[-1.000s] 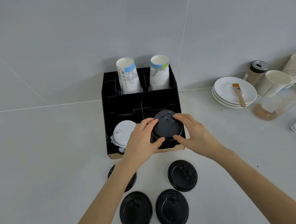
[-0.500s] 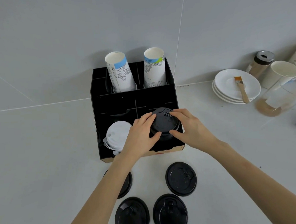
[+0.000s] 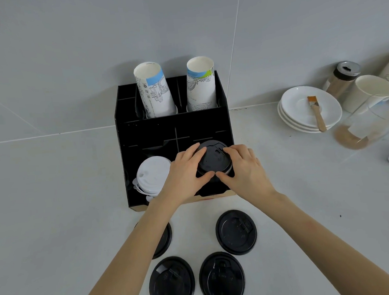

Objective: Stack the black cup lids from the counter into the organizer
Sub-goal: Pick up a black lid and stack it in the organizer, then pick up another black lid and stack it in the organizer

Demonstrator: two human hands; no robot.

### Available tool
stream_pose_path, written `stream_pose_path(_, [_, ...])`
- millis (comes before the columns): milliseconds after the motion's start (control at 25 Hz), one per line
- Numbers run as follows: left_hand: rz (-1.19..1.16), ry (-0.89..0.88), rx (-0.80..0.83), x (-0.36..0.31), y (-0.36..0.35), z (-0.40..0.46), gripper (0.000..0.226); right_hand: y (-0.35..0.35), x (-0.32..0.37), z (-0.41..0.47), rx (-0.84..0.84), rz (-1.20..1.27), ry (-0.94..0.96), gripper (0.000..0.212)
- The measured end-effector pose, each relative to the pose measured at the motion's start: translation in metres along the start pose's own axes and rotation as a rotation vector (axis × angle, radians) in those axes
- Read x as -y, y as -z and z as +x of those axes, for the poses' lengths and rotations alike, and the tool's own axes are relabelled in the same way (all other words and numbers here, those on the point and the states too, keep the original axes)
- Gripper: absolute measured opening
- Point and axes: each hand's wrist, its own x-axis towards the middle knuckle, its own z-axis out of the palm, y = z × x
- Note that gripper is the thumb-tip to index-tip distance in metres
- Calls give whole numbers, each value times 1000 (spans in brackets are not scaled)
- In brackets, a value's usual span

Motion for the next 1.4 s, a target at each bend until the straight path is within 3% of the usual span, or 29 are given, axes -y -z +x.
stream_pose_path(360, [-31, -5, -19, 0, 3, -12, 65, 9, -1, -12, 12, 56, -2, 57])
stream_pose_path(600, [-134, -90, -154, -1, -3, -56, 44, 15, -15, -51, 57, 112, 17, 54])
stream_pose_path(760, [-156, -107, -18, 0, -27, -84, 41, 5, -31, -81, 100, 132, 4, 51])
stream_pose_path(1040, [-53, 30, 232, -1, -67, -100, 56, -27, -52, -116, 279, 71, -40, 60])
stream_pose_path(1400, [-46, 58, 264, -6, -82, -98, 59, -43, -59, -122, 224, 134, -21, 58])
